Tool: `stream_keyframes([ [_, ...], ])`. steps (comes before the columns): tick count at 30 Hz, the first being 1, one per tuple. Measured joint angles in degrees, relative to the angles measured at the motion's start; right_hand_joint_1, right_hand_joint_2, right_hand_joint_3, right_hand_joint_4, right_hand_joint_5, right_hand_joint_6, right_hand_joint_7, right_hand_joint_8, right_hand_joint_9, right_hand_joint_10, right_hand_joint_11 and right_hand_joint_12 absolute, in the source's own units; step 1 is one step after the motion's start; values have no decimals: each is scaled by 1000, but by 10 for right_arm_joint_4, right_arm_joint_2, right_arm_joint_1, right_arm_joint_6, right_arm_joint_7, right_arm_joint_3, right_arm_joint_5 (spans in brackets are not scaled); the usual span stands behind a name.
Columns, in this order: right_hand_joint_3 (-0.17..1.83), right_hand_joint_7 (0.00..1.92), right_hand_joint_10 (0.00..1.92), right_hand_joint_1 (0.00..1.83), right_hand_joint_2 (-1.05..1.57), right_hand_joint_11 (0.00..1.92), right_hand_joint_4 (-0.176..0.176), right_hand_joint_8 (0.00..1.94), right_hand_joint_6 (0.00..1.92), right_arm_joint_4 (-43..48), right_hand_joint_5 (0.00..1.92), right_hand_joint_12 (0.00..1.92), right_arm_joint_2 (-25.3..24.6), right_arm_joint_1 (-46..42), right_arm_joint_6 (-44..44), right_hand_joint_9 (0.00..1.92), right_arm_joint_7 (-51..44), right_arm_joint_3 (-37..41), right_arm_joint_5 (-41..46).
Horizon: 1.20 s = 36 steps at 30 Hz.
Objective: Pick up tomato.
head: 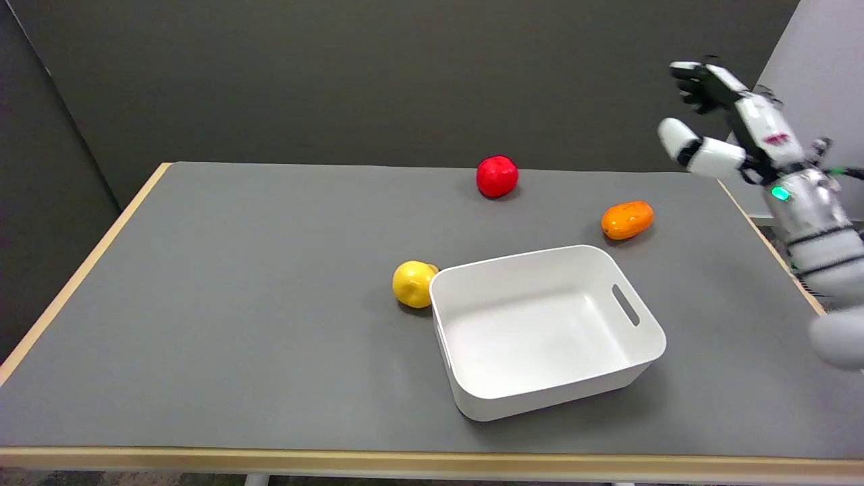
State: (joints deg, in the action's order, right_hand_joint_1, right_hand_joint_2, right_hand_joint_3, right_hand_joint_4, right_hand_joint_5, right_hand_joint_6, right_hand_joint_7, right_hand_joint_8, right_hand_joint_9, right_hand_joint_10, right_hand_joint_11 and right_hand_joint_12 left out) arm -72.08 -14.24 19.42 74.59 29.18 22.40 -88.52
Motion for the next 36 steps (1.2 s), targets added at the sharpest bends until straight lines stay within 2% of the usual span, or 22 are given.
stream_keyframes([
  [7,965,294,686,346,624,194,122,348,452,23,195,1254,-40,147,-151,297,-42,-31,-69],
  [19,978,175,568,223,573,109,120,269,373,199,118,1125,-216,368,-323,200,-100,-141,-145],
  [28,976,116,523,192,565,63,106,246,304,329,69,1056,-337,460,-419,158,-140,-189,-194],
  [36,969,92,506,180,580,50,100,252,294,418,38,1035,-418,498,-484,139,-174,-211,-233],
])
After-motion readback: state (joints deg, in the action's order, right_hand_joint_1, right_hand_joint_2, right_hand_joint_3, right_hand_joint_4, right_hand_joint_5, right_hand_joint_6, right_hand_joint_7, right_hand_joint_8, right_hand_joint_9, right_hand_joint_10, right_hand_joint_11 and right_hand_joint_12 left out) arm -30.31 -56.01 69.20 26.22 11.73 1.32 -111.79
